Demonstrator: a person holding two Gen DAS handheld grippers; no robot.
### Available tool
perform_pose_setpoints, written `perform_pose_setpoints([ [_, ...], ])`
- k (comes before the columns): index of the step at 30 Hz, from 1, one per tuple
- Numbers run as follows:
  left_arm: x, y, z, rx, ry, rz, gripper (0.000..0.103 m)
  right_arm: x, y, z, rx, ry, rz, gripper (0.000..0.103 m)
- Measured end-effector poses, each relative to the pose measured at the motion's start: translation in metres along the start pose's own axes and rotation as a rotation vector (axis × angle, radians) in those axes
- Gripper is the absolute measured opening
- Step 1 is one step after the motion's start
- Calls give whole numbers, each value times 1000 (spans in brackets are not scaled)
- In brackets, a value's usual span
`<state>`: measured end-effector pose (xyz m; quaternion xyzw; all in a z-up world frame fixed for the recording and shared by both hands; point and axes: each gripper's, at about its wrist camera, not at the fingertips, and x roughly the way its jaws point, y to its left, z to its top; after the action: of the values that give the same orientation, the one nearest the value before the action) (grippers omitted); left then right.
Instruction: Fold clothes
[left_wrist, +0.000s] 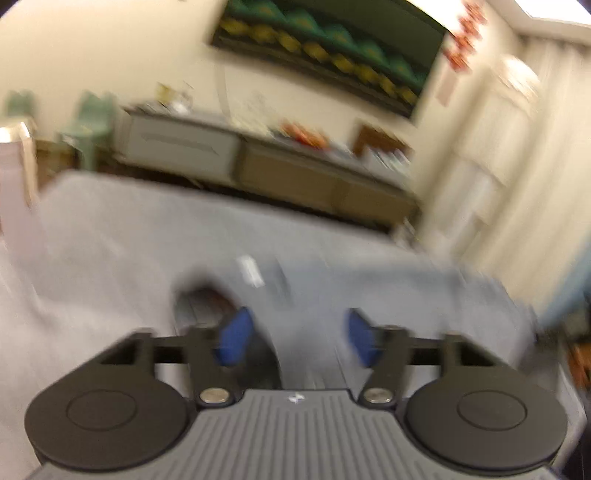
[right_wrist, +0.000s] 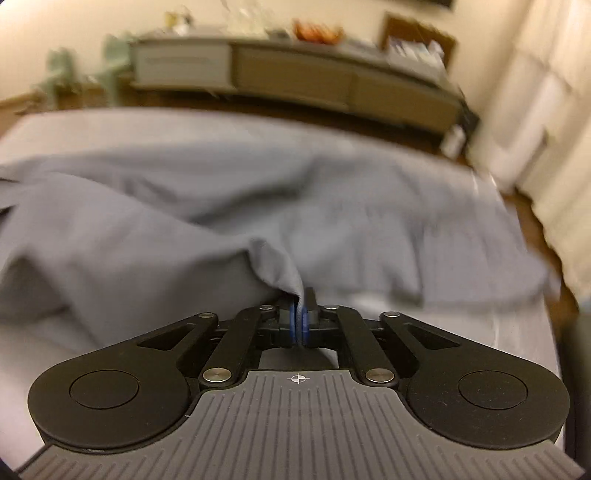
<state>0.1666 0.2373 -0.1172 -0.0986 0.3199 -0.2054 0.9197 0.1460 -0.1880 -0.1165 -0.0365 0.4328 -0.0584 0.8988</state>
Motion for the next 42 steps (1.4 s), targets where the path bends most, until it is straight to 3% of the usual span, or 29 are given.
perform_pose_setpoints([
  [1,2,-8,-17,60,58,-15,72,1,-3,-7,33,-15,10,21],
  [2,6,-16,-26,111,89,-10,72,2,-6,-10,61,-32,27,42],
  [4,19,-36,-44,215,156,-10,73,2,-11,-14,110,-66,57,64],
  [5,27,-42,-51,246,190,-18,73,0,-15,-16,131,-85,62,68],
  [8,52,-54,-65,279,274,22,72,-6,-20,-23,178,-128,79,72],
  [12,58,-58,-68,247,260,75,27,-2,-15,-39,132,-176,78,71],
  [14,52,-54,-63,194,247,75,24,8,-18,-44,100,-193,73,66],
  [16,42,-53,-60,151,225,77,28,13,-21,-44,100,-197,78,66],
  [17,37,-53,-63,142,218,95,41,12,-23,-43,110,-204,85,67],
  [18,31,-53,-65,132,210,113,61,10,-25,-42,120,-212,91,68],
  [20,28,-51,-68,107,218,125,78,6,-25,-42,120,-220,88,70],
  [22,41,-60,-72,95,252,73,66,7,-22,-42,116,-208,85,70],
  [23,43,-66,-73,121,251,40,37,8,-20,-42,114,-201,89,70],
  [24,45,-75,-72,163,240,42,10,8,-18,-41,109,-196,97,70],
  [25,45,-83,-68,191,235,34,6,8,-15,-40,97,-193,101,65],
  [27,25,-86,-38,133,144,-60,4,6,-13,-38,69,-193,106,39],
  [28,3,-82,-8,45,47,-132,4,4,-14,-37,58,-196,112,10],
  [29,-13,-77,13,-31,-21,-170,4,-1,-19,-35,59,-212,131,8],
  [31,-48,-60,68,-159,-163,-187,5,-17,-33,-31,89,-269,185,8],
  [33,-45,-53,100,-146,-201,-146,12,-20,-47,-28,139,-280,215,8],
  [34,-20,-50,113,-144,-145,-107,17,-11,-48,-27,151,-251,221,10],
  [35,13,-46,117,-146,-30,-32,28,0,-48,-25,158,-212,224,12],
  [36,48,-46,110,-113,114,70,28,13,-45,-24,161,-162,198,13],
  [37,64,-48,100,-72,179,119,28,23,-40,-25,151,-117,163,18],
  [38,67,-49,89,-56,183,124,30,32,-34,-27,136,-77,131,22],
  [40,52,-39,60,-116,119,54,55,32,-26,-33,90,-66,89,29],
  [41,42,-37,46,-129,89,49,71,26,-24,-36,69,-86,81,39],
  [42,35,-37,34,-123,62,59,78,19,-23,-39,52,-108,76,46],
])
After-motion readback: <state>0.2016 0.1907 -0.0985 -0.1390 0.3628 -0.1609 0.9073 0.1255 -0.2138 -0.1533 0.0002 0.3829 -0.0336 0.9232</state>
